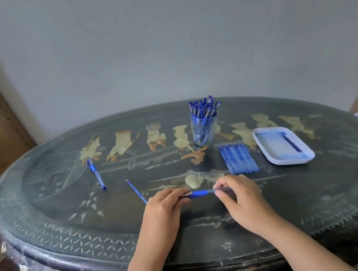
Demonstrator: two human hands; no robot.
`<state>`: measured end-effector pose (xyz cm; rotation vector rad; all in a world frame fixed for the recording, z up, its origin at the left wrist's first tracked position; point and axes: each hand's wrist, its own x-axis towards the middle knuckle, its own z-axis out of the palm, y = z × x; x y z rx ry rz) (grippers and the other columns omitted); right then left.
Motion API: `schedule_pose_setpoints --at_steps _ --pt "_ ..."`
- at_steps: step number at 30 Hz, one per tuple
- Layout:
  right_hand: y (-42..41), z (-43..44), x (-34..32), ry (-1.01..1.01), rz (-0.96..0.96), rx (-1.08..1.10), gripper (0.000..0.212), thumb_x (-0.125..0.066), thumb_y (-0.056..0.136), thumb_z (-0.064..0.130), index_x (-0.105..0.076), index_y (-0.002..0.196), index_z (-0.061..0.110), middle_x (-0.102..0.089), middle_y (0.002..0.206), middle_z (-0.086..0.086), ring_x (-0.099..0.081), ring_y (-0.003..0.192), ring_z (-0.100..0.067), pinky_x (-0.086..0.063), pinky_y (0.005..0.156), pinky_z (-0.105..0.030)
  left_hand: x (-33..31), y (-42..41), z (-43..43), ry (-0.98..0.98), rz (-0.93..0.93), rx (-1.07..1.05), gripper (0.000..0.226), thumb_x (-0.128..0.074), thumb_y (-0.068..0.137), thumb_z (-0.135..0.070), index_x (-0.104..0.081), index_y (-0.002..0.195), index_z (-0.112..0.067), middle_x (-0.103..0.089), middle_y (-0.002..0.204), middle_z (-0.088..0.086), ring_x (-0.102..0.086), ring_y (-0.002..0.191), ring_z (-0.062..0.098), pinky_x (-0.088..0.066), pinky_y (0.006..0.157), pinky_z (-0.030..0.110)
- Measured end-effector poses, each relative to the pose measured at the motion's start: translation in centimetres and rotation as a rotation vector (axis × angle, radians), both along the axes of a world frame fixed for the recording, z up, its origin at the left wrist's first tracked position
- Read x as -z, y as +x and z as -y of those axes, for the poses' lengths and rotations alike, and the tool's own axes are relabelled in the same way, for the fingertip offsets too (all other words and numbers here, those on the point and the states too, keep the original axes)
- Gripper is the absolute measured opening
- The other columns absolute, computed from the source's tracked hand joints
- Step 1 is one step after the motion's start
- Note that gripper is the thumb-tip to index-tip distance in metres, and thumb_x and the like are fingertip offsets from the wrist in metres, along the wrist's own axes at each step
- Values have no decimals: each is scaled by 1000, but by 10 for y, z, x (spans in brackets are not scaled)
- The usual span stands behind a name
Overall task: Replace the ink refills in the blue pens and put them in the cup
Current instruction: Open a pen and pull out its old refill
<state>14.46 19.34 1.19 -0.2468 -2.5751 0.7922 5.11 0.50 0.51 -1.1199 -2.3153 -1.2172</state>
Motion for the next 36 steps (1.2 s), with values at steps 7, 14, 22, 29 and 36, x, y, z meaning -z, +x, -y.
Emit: schedule_pose_setpoints --at_steps 7,14,22,29,36 --pt "-3 3 16 207 -87 1 28 -44 93 53 -66 108 45 -51 75 16 -49 73 -13 -43 69 -35 4 2 -10 -108 98 114 23 -58 93 -38 -71 107 -25 -61 92 -19 -57 86 -1 -42 77 8" --pt "-5 3 25 286 -121 6 17 -41 95 47 -57 99 42 -45 75 15 -43 74 -15 -40 65 -33 8 5 -11 -169 101 72 38 -43 95 -46 -68 92 -18 -53 80 -21 -52 69 2 -37 65 8" --pt "-4 2 25 225 -110 -67 17 -40 96 46 -55 103 42 -44 78 13 -41 78 -15 -41 67 -35 -2 9 -7 -116 170 129 34 -43 98 -41 -43 64 -39 -50 61 -13 -48 64 6 -33 60 11" --pt "-8 -9 22 53 -270 -1 15 -46 95 37 -59 102 36 -53 71 8 -37 72 -8 -32 72 -29 -8 9 1 2 242 37 42 -39 92 -53 -51 60 -29 -50 61 -14 -48 62 4 -34 61 11" --pt "-3 -9 22 15 -230 174 25 -44 93 50 -62 109 44 -55 82 15 -51 84 -10 -38 77 -38 18 -5 -9 -205 -217 -193 32 -48 90 -43 -76 89 -27 -56 85 -8 -55 80 18 -46 70 34"
